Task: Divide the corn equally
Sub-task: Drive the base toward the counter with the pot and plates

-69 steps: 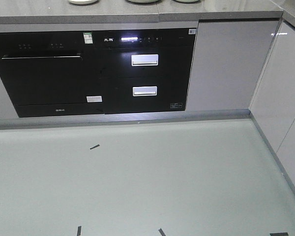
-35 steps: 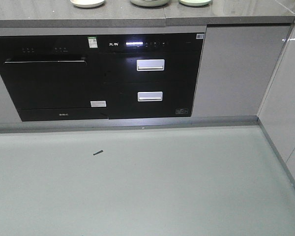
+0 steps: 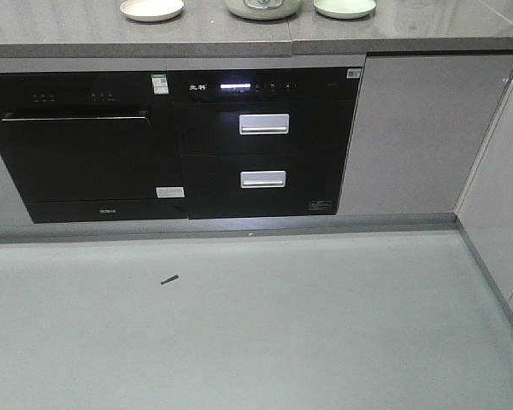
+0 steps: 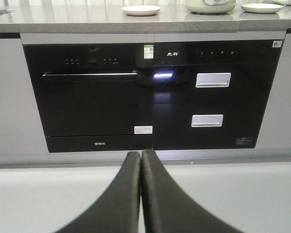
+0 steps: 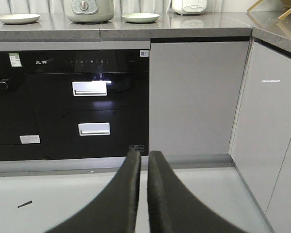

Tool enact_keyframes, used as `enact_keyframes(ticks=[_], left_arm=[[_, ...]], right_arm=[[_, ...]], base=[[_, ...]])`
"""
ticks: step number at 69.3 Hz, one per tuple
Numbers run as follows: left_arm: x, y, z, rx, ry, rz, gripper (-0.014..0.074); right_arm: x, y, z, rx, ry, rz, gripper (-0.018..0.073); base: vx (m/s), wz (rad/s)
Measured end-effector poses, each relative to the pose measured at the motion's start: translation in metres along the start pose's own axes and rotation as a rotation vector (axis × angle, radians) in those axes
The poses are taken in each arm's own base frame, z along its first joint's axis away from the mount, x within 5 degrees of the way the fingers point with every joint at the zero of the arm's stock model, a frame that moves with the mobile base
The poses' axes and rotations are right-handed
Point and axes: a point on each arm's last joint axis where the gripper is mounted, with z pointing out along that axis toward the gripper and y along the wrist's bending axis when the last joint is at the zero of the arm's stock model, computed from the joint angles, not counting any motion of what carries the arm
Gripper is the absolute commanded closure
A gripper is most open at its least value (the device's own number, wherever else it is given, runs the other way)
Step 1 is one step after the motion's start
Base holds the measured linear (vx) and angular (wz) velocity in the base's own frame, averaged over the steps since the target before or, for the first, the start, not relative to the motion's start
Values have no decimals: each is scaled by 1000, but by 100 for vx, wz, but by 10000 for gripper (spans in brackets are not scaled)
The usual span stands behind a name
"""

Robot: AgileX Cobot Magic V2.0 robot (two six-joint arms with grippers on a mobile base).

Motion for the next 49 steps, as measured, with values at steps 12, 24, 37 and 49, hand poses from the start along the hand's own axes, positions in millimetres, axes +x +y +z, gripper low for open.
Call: enact_keyframes(ticks=[12, 24, 37, 49], left_arm=[[0, 0, 0, 0, 0, 0, 605], [0, 0, 0, 0, 0, 0, 605], [0, 0, 0, 0, 0, 0, 605], [0, 0, 0, 0, 0, 0, 605]], right_arm=[[0, 0, 0, 0, 0, 0, 567], [0, 0, 0, 0, 0, 0, 567], [0, 0, 0, 0, 0, 0, 567], [0, 0, 0, 0, 0, 0, 567]], base=[[11, -1], [11, -2], [12, -2], [13, -4]])
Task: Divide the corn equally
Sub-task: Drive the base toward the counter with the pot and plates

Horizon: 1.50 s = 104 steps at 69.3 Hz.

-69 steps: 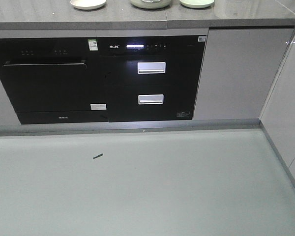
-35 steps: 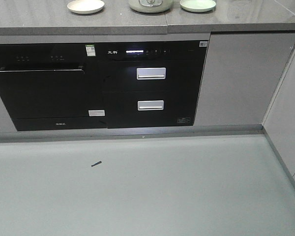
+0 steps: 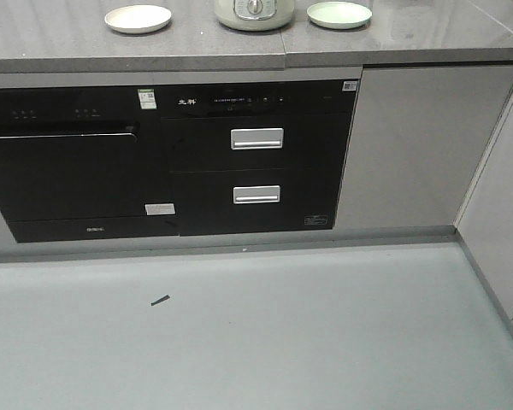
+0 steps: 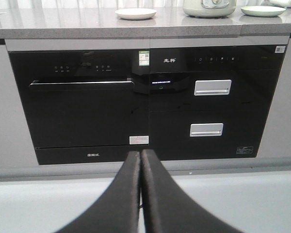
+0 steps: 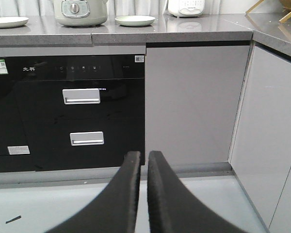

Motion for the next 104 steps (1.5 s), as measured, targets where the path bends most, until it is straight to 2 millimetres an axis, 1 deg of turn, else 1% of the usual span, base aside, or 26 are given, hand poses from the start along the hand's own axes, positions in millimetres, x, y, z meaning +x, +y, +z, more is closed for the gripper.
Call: enact_keyframes(ticks=[104], left_arm=[[0, 0, 0, 0, 0, 0, 605]], right_arm=[[0, 0, 0, 0, 0, 0, 567]], base=[[12, -3]])
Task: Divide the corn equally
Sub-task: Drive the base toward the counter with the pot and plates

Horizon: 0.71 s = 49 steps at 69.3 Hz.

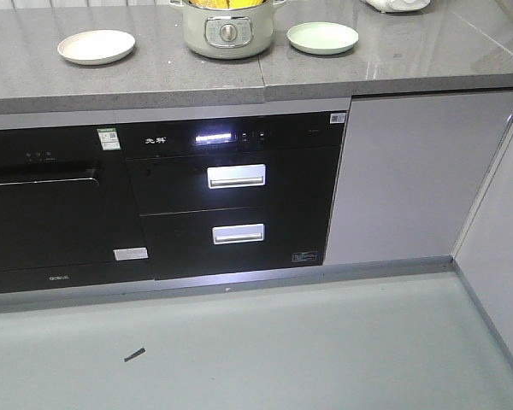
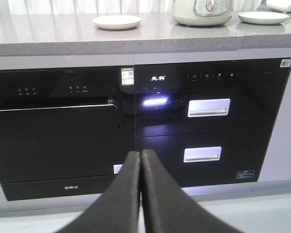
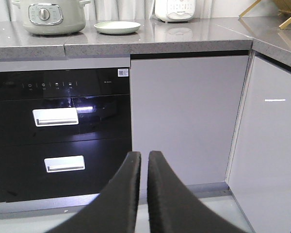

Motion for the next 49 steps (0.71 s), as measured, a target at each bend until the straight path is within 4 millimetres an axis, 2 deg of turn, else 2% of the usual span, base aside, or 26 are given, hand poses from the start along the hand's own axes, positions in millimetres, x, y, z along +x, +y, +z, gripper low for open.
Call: enact_keyframes(ticks=[49], left_arm=[[0, 0, 0, 0, 0, 0, 605]], right_arm=[[0, 0, 0, 0, 0, 0, 567]], base=[[12, 1]])
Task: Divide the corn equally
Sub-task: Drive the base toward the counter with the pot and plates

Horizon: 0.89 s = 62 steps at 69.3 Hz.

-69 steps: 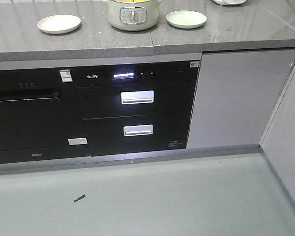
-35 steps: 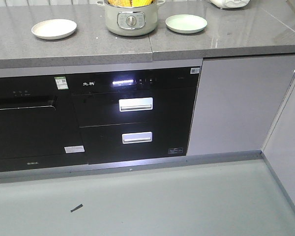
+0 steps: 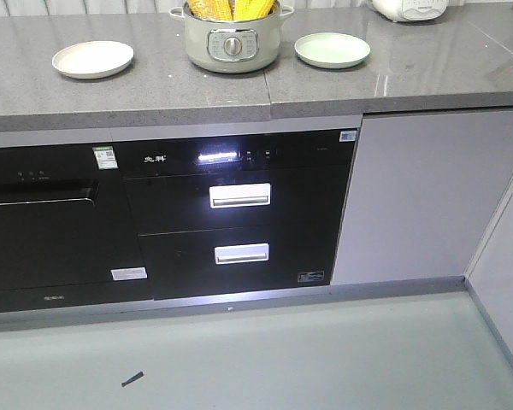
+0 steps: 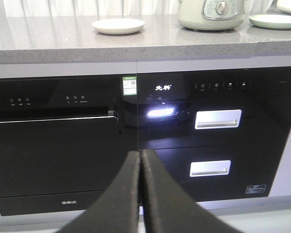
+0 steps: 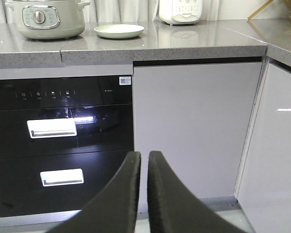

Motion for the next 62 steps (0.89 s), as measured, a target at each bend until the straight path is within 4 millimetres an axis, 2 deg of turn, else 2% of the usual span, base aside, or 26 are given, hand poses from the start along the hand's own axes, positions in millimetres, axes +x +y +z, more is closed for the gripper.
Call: enact_keyframes(ticks=[62], left_arm=[[0, 0, 0, 0, 0, 0, 605]], right_arm=[[0, 0, 0, 0, 0, 0, 567]], base=[[9, 2]])
